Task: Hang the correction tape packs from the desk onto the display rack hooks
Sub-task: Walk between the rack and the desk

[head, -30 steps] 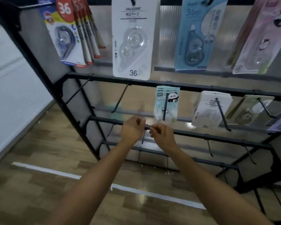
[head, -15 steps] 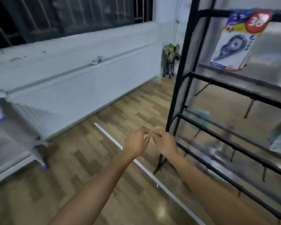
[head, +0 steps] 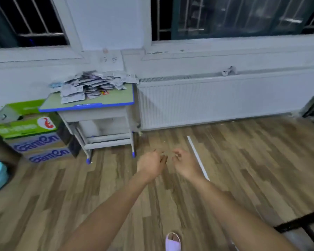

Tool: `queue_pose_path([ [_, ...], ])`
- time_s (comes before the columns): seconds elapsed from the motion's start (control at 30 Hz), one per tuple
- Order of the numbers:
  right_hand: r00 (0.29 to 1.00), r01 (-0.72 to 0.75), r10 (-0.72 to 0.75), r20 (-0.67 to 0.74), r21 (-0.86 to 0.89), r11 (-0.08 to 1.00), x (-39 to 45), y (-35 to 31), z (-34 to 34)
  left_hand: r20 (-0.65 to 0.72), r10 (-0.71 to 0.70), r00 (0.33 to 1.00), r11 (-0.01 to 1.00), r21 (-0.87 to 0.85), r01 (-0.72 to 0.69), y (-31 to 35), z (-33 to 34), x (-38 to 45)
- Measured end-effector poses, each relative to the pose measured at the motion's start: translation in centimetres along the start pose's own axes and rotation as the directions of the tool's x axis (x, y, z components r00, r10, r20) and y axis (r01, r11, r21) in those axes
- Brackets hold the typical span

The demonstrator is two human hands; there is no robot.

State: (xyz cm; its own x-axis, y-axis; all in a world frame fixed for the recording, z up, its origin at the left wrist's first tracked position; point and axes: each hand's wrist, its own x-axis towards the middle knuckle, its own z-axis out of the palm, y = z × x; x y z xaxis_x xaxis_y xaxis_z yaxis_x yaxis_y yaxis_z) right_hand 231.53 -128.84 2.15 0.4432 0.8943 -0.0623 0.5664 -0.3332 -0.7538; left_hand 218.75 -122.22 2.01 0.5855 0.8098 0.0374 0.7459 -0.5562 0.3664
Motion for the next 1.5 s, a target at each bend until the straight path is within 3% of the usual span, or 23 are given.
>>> queue_pose_path([
  [0.2, 0.983, 0.077, -0.08, 0.164, 0.026, 0.997, 10.3, -5.1, 8.3, -0.036, -0.208, 0.977, 0.977, 0.041, 0.21, -10.0, -3.1, 5.5],
  [0.67, 0.916, 0.245, -0.239, 0.323, 0.022, 0.969, 31.2, -14.7, 19.0, -0.146, -0.54, 0.829, 0.836, 0.027, 0.549, -25.5, -8.5, 19.5],
  [0.93, 0.885, 0.246, -0.232, 0.404, 0.018, 0.969, 41.9, -19.8, 26.0, -0.141, -0.582, 0.801, 0.81, -0.009, 0.587, -36.3, -11.1, 28.7],
  [1.3, 0.909, 0.238, -0.223, 0.352, 0.002, 0.971, 57.4, -27.0, 32.3, -0.072, -0.567, 0.821, 0.818, 0.067, 0.571, -48.8, -16.2, 42.4],
  [1.5, 0.922, 0.277, -0.26, 0.286, -0.021, 0.961, 65.9, -30.0, 36.0, -0.067, -0.631, 0.773, 0.773, 0.02, 0.634, -53.9, -16.6, 49.0],
])
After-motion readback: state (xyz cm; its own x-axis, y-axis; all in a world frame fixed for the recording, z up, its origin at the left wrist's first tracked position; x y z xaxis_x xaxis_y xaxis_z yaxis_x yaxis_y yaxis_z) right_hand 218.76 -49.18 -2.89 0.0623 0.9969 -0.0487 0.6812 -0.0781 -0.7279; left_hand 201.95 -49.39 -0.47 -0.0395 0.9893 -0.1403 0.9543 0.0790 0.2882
